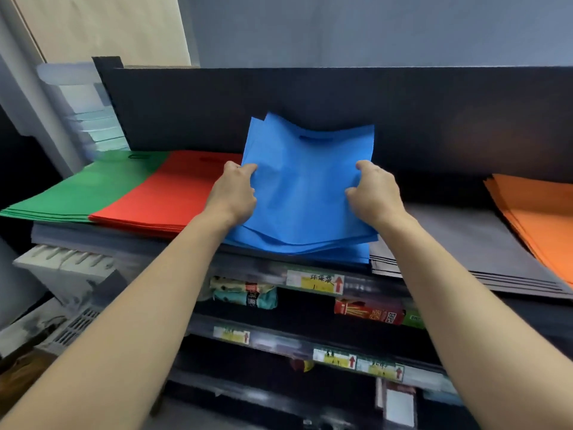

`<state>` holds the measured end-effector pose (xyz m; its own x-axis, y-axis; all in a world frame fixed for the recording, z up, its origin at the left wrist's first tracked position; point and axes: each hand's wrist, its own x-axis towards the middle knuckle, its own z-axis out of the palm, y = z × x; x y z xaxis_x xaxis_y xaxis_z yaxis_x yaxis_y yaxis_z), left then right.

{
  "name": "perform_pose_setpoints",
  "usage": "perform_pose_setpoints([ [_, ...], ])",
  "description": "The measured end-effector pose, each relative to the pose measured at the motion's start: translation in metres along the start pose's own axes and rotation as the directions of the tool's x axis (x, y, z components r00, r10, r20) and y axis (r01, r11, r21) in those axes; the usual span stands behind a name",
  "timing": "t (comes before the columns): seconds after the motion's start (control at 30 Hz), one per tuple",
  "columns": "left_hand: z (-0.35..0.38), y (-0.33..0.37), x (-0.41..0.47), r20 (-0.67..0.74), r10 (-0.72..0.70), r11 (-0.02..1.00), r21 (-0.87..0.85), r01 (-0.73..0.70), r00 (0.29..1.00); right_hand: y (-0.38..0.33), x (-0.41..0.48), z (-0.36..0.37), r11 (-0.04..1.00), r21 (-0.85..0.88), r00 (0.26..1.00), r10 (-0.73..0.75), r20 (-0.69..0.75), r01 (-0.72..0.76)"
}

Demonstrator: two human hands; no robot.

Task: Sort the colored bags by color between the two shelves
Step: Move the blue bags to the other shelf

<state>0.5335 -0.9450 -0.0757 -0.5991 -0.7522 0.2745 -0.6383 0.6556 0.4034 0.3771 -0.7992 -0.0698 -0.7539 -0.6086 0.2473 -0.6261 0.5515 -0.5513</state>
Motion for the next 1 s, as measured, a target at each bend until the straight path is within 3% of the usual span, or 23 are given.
perform_pose_setpoints([
  [0.1, 0.016, -0.018, 0.011, 0.098, -0.030, 0.997, 0.074, 0.023, 0.995, 0.004, -0.003, 0.013, 0.991, -0.095, 0.991, 0.099, 0.093, -0.090],
  [0.23, 0.028, -0.031, 0.020, 0.125, -0.036, 0.996, 0.086, 0.025, 0.991, 0.007, -0.002, 0.024, 0.981, -0.123, 0.980, 0.162, 0.117, -0.148],
  [0.47, 0.030, -0.026, 0.026, 0.121, -0.049, 0.975, 0.221, 0.021, 0.991, 0.010, 0.005, 0.029, 0.969, -0.223, 0.988, 0.125, 0.085, -0.104],
  [0.63, 0.032, 0.030, 0.027, 0.058, 0.188, 0.980, 0.057, -0.192, 0.980, 0.023, 0.001, 0.000, 0.969, -0.243, 0.998, 0.033, -0.043, -0.043],
  [0.8, 0.040, 0.131, 0.002, -0.004, 0.481, 0.858, -0.205, -0.471, 0.877, 0.068, -0.027, -0.061, 0.952, -0.297, 0.975, 0.009, -0.224, -0.077],
  [1.0, 0.064, 0.259, -0.055, -0.120, 0.744, 0.621, -0.240, -0.746, 0.658, 0.151, -0.081, -0.150, 0.853, -0.457, 0.899, 0.030, -0.438, -0.251],
])
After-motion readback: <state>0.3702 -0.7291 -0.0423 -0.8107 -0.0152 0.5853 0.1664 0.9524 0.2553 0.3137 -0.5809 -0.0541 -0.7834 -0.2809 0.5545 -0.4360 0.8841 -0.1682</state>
